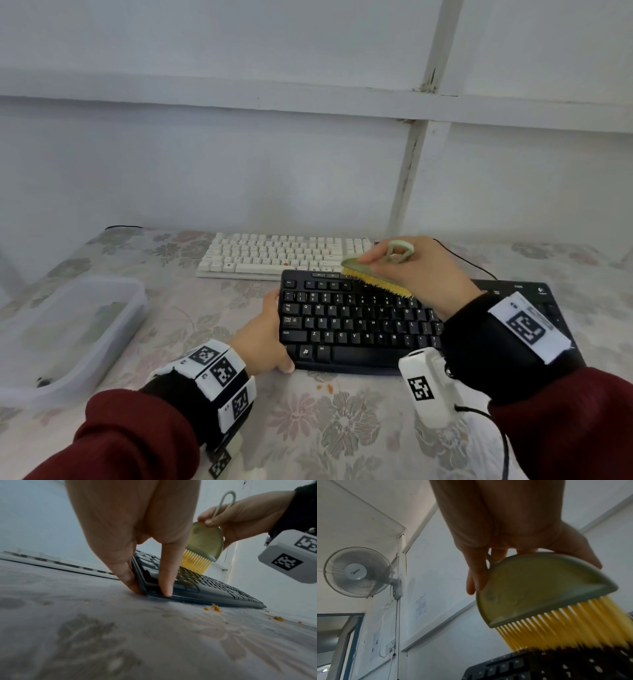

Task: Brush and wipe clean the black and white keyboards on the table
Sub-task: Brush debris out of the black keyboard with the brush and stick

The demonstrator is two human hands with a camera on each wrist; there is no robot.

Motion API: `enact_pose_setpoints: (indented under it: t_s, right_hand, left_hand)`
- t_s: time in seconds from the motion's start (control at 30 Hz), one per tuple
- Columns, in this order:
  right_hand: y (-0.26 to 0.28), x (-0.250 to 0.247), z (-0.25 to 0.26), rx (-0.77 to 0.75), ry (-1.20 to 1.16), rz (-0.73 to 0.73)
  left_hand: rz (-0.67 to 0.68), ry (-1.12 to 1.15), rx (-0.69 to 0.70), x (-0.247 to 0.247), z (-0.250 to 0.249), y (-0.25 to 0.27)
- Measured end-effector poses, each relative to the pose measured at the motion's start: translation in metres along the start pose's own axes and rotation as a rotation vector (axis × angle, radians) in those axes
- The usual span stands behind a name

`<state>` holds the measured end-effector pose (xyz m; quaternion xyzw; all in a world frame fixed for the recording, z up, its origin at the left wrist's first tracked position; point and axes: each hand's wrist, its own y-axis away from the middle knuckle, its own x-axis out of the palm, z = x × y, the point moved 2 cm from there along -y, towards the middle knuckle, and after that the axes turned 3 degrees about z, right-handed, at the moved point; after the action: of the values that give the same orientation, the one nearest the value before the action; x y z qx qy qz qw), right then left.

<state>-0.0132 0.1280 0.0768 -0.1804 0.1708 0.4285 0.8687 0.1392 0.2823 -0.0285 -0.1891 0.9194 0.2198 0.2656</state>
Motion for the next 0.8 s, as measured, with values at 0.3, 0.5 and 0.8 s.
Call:
enact_pose_setpoints:
  t_s: [0.3,0.5,0.8]
  right_hand:
    - [0.005,-0.014,-0.019,0.032,-0.004,-0.002]
    - [0.009,-0.01,-0.03,0.098,-0.037,0.045]
    - [0.007,-0.004,-0.026,0.124,-0.036,0.022]
  left_hand:
    - [0.002,-0.006,0.008,0.0,-0.001,0.0]
    - [-0.008,0.007,0.013,0.001,-0.001,0.002]
    - [-0.001,0.034,0.019,0.0,0.0,0.001]
